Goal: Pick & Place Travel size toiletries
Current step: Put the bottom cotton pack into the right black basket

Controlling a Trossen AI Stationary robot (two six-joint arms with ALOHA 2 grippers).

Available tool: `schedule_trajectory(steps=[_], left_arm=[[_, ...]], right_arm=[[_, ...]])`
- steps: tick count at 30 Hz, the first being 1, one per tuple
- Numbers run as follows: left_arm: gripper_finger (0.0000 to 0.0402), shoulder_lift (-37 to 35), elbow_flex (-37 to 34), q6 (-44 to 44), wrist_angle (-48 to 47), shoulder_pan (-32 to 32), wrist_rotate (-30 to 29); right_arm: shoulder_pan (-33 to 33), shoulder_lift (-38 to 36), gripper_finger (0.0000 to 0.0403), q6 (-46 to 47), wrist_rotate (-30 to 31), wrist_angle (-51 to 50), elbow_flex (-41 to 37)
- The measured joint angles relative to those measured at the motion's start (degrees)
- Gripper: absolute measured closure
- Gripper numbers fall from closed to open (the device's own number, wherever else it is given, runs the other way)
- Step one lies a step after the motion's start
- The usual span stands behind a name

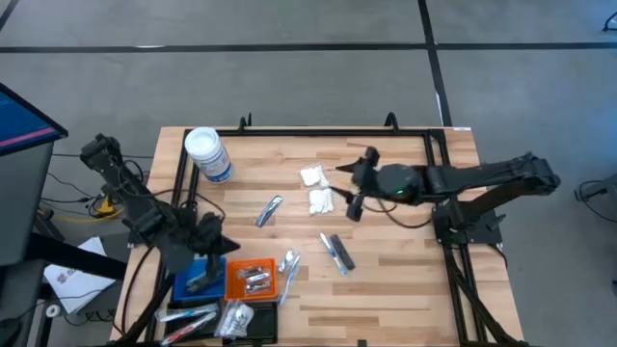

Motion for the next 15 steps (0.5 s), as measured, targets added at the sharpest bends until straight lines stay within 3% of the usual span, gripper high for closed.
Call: schedule_trajectory(steps=[8, 15], left_arm=[[0.0400, -2.16, 0.03, 21.06, 10.22, 12.80, -0.24], [0.0400, 0.82, 0.07, 34.70, 20.18, 18.68, -1.93]], right_arm=[[-3.32, -9.04, 0.0159, 2.00, -0.10, 7.27, -9.13], [-3.62, -7.40, 0.0159, 1.39, -1.60, 6.14, -9.56]])
